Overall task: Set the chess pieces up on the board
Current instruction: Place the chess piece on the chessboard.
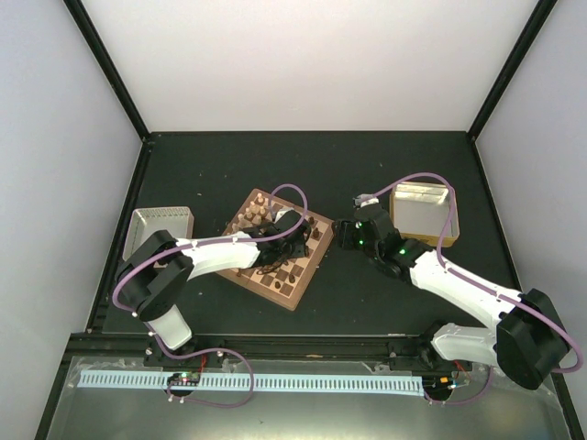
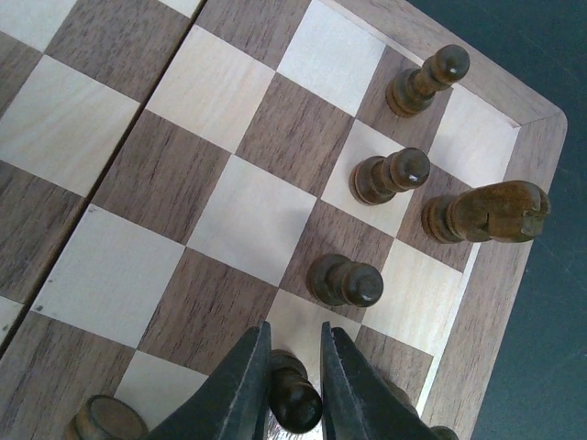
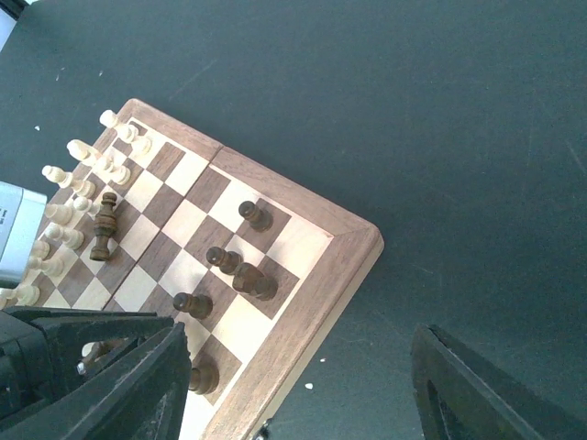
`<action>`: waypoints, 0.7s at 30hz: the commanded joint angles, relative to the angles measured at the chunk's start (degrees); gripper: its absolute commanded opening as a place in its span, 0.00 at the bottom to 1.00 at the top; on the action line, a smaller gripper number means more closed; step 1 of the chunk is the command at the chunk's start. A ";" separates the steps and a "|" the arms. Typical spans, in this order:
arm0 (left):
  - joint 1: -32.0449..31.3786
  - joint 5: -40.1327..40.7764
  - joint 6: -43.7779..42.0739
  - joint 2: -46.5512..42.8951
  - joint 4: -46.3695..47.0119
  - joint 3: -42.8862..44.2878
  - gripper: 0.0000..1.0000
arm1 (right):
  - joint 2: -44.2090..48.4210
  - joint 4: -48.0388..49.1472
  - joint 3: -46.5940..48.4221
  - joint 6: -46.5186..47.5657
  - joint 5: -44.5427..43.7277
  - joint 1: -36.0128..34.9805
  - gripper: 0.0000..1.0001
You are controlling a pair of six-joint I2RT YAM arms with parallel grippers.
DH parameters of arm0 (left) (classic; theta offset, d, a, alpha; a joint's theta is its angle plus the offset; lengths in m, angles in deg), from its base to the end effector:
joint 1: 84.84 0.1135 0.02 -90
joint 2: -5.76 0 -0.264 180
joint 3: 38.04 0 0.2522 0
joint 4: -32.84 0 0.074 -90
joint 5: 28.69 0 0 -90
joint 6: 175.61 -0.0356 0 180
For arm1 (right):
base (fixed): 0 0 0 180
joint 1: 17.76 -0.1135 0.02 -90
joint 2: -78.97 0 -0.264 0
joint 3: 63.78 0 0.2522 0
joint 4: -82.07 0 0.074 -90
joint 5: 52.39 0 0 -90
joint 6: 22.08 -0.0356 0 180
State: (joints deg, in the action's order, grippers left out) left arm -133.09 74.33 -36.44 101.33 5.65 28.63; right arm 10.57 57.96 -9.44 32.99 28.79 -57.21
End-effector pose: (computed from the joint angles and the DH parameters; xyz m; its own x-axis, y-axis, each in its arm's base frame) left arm 0.2238 -0.2387 0.1642 -0.8480 -0.1570 -0.5062 0.0024 0.9540 -0.2999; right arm 0.1991 0.1567 0.2302 -0.6975 0.1588 -0.6988 -0.1652 0.9132 0.3725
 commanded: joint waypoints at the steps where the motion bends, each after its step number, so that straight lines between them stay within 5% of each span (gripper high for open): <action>1: -0.41 -0.51 0.18 -1.81 1.21 0.27 0.15 | 0.76 0.71 0.38 -0.13 0.32 0.35 0.67; 8: -0.37 -1.40 -0.12 -1.03 1.62 0.61 0.13 | 0.84 0.73 0.28 -0.04 0.29 0.33 0.66; 21: -0.31 -0.82 -0.47 -3.88 -0.70 1.22 0.27 | 1.66 0.32 0.94 0.35 1.68 0.38 0.66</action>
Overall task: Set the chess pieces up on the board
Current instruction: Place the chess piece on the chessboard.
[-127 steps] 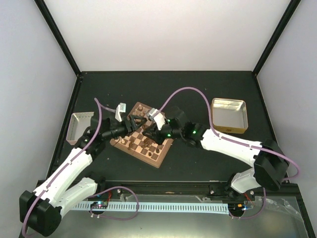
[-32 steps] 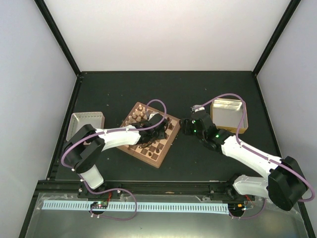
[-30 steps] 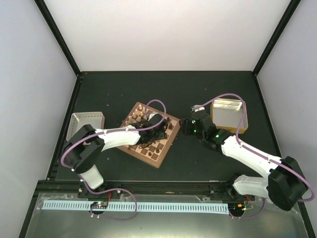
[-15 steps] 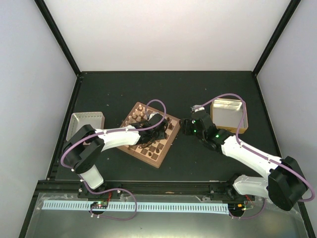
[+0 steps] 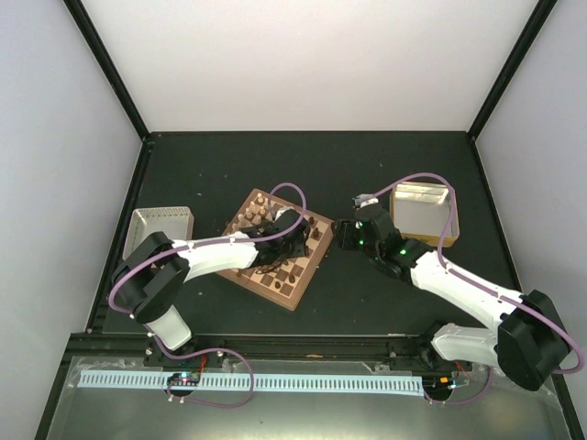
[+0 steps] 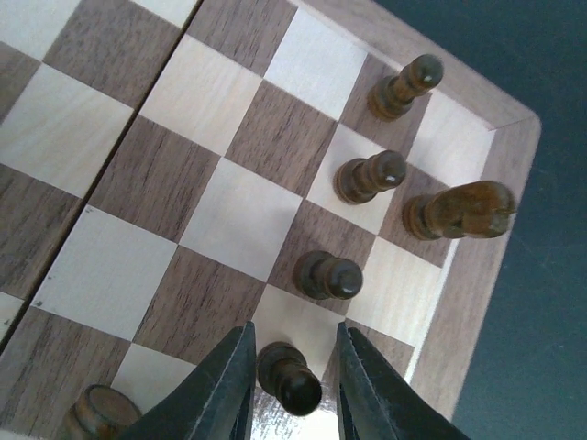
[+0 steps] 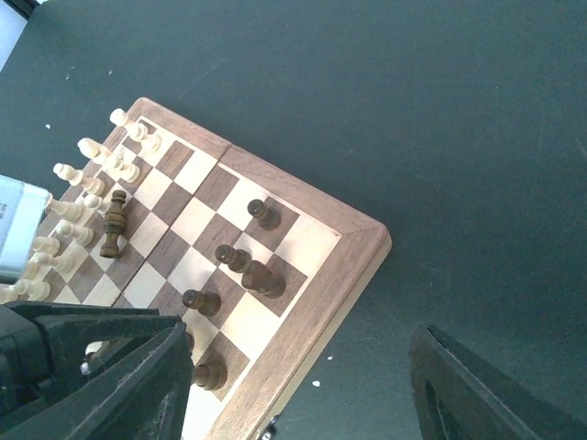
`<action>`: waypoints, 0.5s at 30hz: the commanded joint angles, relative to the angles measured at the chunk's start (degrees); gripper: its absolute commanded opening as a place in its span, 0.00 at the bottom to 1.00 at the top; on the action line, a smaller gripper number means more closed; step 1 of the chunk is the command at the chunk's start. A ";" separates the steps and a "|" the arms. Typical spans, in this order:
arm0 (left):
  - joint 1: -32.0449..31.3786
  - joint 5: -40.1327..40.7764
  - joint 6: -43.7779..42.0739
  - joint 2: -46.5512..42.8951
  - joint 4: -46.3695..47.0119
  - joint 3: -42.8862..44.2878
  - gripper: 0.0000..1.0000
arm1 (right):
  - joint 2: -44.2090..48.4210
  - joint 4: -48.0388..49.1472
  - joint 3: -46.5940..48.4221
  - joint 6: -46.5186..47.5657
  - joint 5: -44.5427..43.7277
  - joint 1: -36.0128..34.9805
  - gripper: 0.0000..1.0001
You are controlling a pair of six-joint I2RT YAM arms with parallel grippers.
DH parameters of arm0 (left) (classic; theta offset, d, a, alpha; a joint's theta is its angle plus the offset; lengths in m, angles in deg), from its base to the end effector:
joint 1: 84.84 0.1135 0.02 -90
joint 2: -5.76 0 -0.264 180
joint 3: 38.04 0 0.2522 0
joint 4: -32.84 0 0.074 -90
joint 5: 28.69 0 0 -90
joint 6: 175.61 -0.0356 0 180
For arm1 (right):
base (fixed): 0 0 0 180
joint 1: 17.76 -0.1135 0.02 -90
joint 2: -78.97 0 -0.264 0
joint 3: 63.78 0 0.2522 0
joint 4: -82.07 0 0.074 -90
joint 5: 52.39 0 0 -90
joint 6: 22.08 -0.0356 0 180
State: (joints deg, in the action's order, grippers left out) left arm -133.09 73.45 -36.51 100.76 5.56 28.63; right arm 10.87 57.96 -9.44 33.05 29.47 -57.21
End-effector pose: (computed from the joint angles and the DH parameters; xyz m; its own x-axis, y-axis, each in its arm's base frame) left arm 0.2230 -0.2386 0.1670 -0.8513 -0.1559 -0.5010 0.0104 0.9496 -0.3133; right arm 0.1984 0.1567 0.2314 -0.6992 0.1576 -0.6974 -0.1742 0.9084 0.3800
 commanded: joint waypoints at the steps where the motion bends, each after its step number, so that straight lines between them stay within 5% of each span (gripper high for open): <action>1: -0.22 0.19 -0.44 -3.78 -0.94 1.28 0.27 | 1.44 0.20 1.17 0.37 1.20 0.35 0.66; 15: 5.10 3.68 -3.99 -23.29 -7.64 -2.50 0.36 | -5.15 -7.07 12.76 7.58 16.22 -0.73 0.58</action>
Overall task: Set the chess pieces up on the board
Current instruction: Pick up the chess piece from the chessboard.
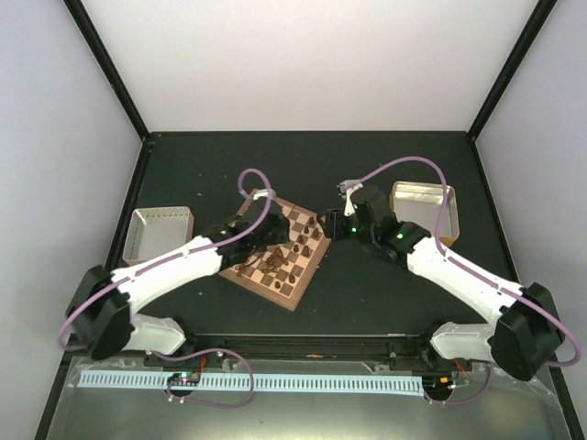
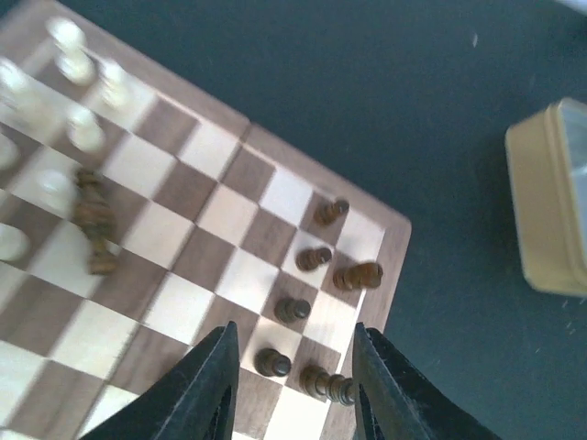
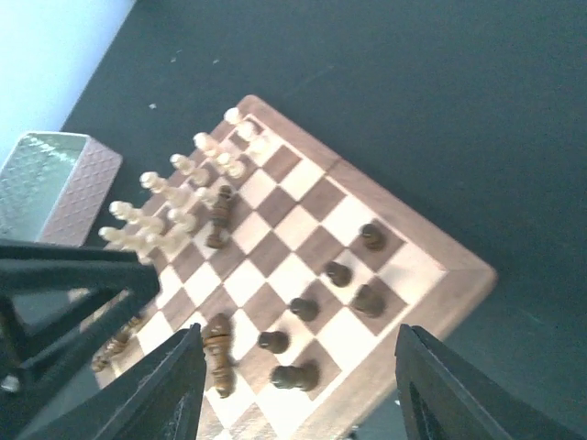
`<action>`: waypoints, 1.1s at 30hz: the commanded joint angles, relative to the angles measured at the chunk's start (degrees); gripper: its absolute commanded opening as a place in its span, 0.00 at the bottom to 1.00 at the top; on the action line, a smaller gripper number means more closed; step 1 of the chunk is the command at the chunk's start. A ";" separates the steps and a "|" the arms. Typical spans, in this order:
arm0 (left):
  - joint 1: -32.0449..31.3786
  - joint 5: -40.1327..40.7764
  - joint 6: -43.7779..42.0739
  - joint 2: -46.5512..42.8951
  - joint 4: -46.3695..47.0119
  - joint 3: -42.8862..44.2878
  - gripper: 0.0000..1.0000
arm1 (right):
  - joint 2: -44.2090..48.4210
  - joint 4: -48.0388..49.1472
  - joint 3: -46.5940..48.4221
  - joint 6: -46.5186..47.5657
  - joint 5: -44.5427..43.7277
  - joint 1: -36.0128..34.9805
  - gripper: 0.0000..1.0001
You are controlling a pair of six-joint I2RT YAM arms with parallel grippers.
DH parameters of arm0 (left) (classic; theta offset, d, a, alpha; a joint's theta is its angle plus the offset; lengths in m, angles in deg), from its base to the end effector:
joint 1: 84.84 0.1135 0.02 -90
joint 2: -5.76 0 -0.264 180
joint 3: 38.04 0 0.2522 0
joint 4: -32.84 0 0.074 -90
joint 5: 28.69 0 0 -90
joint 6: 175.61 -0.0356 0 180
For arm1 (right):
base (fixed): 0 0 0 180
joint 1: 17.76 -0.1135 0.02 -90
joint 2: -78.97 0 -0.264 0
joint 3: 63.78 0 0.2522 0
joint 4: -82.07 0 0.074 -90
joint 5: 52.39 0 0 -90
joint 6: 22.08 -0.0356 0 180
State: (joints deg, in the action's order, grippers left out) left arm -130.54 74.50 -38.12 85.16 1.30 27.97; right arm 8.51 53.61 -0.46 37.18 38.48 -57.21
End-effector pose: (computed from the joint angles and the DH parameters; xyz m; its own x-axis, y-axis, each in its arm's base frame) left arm 0.2109 -0.2045 0.2379 -0.7638 -0.2449 -0.5972 0.0310 0.9102 -0.4130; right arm 0.2090 0.1726 0.2672 -0.7160 0.0727 -0.6943 -0.3245 0.8459 0.4232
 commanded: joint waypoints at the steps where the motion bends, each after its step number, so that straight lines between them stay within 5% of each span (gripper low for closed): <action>1: 3.25 3.15 -2.86 -10.15 -3.68 -2.86 0.38 | -3.75 -3.43 4.81 3.87 7.74 -1.50 0.58; 6: 7.32 5.96 -5.29 -22.07 -4.08 -8.73 0.48 | -11.29 -7.98 9.98 6.84 7.31 -8.23 0.56; 13: 14.95 1.21 -7.22 -33.11 -4.42 -15.23 0.52 | -20.41 -14.15 15.52 8.43 5.50 -15.67 0.39; 33: 19.75 -7.11 -7.52 -36.49 -2.14 -19.46 0.51 | -37.40 -25.96 29.55 6.23 -2.04 -17.86 0.36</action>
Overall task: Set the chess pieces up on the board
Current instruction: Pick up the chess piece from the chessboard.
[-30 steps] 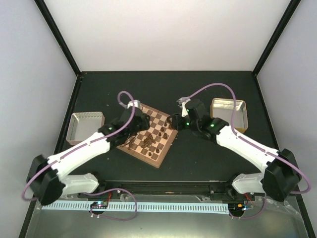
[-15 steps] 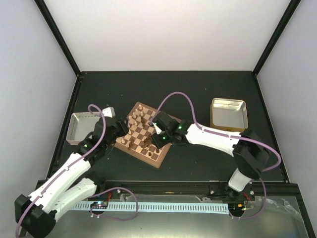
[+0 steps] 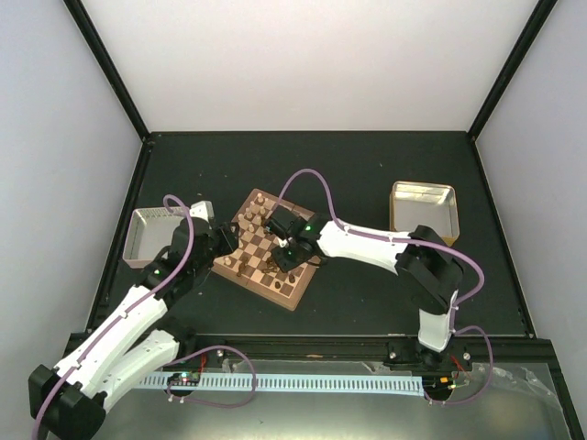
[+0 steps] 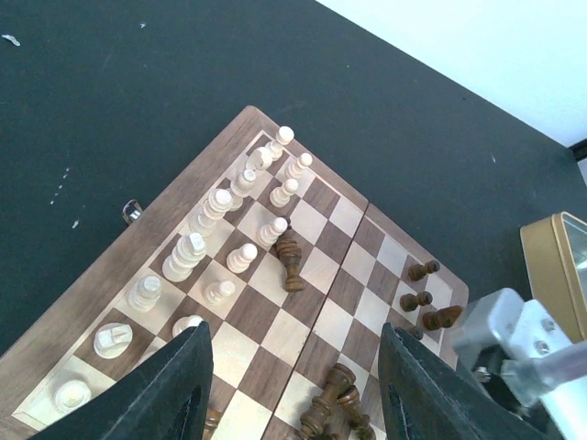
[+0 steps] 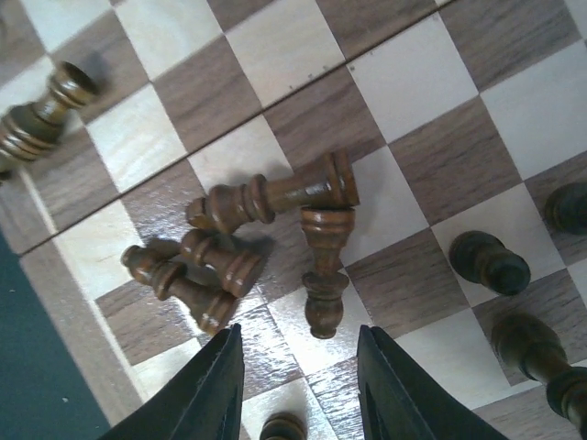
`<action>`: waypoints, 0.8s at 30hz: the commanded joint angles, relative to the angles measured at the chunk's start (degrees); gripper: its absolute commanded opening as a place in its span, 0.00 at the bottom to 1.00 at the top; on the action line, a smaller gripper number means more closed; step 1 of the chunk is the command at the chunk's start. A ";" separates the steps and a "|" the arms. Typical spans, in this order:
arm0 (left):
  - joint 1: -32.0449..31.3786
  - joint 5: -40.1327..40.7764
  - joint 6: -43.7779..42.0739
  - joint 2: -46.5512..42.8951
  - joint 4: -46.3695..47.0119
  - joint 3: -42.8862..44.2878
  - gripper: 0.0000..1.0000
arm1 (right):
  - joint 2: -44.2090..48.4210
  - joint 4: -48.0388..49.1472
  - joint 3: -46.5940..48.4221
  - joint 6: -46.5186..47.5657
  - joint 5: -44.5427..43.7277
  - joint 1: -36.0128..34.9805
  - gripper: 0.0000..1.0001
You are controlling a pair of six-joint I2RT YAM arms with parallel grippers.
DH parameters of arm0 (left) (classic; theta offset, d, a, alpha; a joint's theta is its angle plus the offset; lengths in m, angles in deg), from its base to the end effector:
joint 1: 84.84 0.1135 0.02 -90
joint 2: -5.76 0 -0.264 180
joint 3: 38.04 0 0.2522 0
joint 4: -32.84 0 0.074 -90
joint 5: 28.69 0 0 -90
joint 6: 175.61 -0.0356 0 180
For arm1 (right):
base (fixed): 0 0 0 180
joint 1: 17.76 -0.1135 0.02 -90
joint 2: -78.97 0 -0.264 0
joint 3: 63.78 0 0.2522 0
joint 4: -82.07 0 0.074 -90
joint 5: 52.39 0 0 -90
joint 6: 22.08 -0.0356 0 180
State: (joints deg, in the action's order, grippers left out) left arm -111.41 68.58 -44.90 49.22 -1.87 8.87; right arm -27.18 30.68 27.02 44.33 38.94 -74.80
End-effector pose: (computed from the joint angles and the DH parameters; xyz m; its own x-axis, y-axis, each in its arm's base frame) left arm 0.1572 -0.0736 0.2535 -0.5781 -0.4343 -0.6908 -0.0397 0.8606 -0.5078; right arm 0.2060 0.3192 0.1996 -0.7957 -0.4918 -0.3534 -0.5733 0.7999 0.1776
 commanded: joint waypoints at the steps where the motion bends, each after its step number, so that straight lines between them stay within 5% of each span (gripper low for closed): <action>1: 0.64 -1.20 -0.72 -0.61 1.05 -0.41 0.51 | -2.10 -3.06 2.35 -0.91 -2.62 -0.27 0.36; 24: 1.08 -4.04 1.21 -1.86 2.55 -1.59 0.53 | -7.53 -2.07 3.87 2.25 -5.44 -0.10 0.17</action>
State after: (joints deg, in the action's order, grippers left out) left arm -110.78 66.33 -44.59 48.46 -1.60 7.93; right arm -34.17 28.32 30.86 45.36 35.53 -74.80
